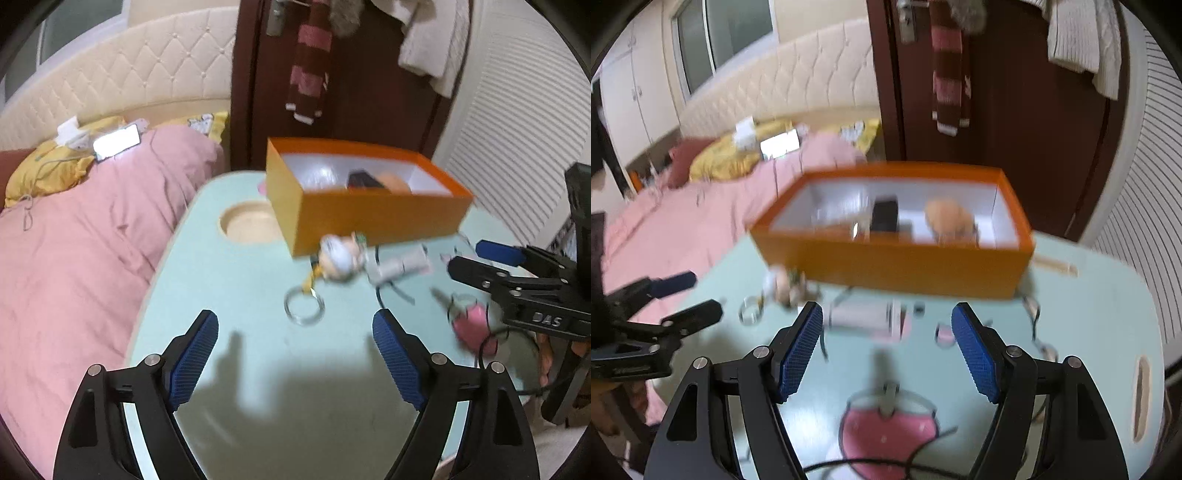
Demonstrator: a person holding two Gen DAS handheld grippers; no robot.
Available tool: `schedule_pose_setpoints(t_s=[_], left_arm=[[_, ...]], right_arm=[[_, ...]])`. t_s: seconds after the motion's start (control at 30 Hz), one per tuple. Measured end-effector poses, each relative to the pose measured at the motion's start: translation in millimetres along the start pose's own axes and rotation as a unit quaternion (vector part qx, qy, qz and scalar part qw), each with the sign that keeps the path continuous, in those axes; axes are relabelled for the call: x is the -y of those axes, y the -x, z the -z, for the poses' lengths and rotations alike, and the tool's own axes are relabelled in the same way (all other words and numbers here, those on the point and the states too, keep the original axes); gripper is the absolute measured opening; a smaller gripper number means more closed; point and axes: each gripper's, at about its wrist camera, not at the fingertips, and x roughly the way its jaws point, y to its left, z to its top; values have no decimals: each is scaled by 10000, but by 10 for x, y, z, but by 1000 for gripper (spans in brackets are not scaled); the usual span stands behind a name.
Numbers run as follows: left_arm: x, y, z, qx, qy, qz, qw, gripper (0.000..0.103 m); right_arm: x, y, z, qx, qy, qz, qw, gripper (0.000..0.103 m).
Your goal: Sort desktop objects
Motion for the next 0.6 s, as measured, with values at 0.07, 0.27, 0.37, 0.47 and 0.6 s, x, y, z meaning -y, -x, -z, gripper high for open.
schedule_pose_setpoints(t_s=[0.07, 0.27, 0.37, 0.47, 0.6], left_arm=[[22, -64, 77, -106, -66, -69, 9999, 86], [80, -127, 191, -59, -411, -357, 9985, 96], [68, -141, 206, -55, -436, -342, 9985, 100], [55, -145, 206, -72, -421, -362, 9984, 101], [32, -149, 207, -68, -400, -345, 9986, 101]], right_arm=[[-34, -53, 112, -131, 25, 132, 9998, 73], [19, -190, 265, -463, -158, 316, 9983, 73], [49, -225, 345, -400, -192, 461, 9979, 82], [52, -229, 385, -330, -216, 456, 9982, 84], [28, -228, 411, -363, -115, 487, 9981, 87]])
